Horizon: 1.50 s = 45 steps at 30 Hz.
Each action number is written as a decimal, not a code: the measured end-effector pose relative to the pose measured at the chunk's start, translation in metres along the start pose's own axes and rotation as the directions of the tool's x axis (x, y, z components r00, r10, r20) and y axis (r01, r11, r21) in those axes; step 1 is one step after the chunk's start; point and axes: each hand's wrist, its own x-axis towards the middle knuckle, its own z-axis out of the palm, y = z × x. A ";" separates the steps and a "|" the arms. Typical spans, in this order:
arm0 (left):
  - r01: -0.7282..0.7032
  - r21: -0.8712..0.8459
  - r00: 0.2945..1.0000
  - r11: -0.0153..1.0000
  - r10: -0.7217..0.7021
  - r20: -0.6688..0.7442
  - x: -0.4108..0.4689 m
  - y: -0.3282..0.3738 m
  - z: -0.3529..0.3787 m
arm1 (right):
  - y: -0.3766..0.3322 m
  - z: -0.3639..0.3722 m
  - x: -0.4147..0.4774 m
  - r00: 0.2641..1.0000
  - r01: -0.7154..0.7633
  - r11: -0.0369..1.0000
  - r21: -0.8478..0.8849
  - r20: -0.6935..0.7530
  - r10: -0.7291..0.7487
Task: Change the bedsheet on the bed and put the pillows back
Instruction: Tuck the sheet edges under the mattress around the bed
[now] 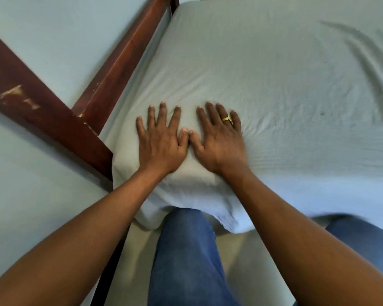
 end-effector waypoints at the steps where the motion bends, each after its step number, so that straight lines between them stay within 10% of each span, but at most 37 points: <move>1: 0.006 0.000 1.000 1.000 -0.006 0.001 0.001 0.001 -0.001 | -0.001 -0.001 0.001 1.000 -0.005 1.000 -0.011 0.004 0.005; 28: 0.018 -0.191 1.000 0.982 -0.013 0.025 0.001 -0.004 -0.013 | 0.002 -0.005 0.005 0.999 0.011 1.000 -0.021 -0.052 -0.012; 37: 0.083 -0.461 0.935 0.884 -0.228 -0.271 -0.074 -0.028 -0.013 | -0.031 -0.023 0.004 0.995 0.053 0.998 -0.024 0.082 -0.051; 41: 0.099 -0.729 0.814 0.678 -0.476 -0.332 -0.127 -0.055 0.003 | -0.084 -0.017 0.000 0.911 0.329 0.942 0.064 0.239 -0.335; 45: 0.288 -0.901 0.597 0.324 -0.797 -0.095 -0.160 -0.090 0.021 | -0.123 -0.009 -0.015 0.811 0.451 0.826 0.339 0.232 -0.538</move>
